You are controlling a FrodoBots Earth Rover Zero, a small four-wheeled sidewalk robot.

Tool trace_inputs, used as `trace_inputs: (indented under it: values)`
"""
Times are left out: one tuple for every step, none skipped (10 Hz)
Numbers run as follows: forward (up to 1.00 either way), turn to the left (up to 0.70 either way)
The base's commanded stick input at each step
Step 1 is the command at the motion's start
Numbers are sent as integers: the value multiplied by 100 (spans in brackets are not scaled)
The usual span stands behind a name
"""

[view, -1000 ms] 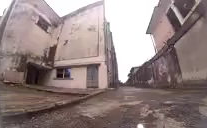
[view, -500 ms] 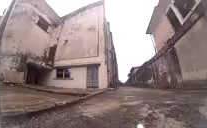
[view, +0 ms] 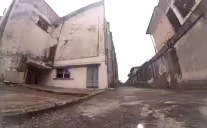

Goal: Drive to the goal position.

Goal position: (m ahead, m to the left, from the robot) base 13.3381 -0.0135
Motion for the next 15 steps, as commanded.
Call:
trace_inputs:
  values:
    - [85,0]
    - [85,0]
    - [85,0]
    - [85,0]
    - [85,0]
    - [85,0]
    - [85,-34]
    - [85,-34]
    - [85,-34]
    - [85,-34]
    - [85,-34]
    - [85,-34]
    - [85,-34]
    - [85,-34]
    - [85,-34]
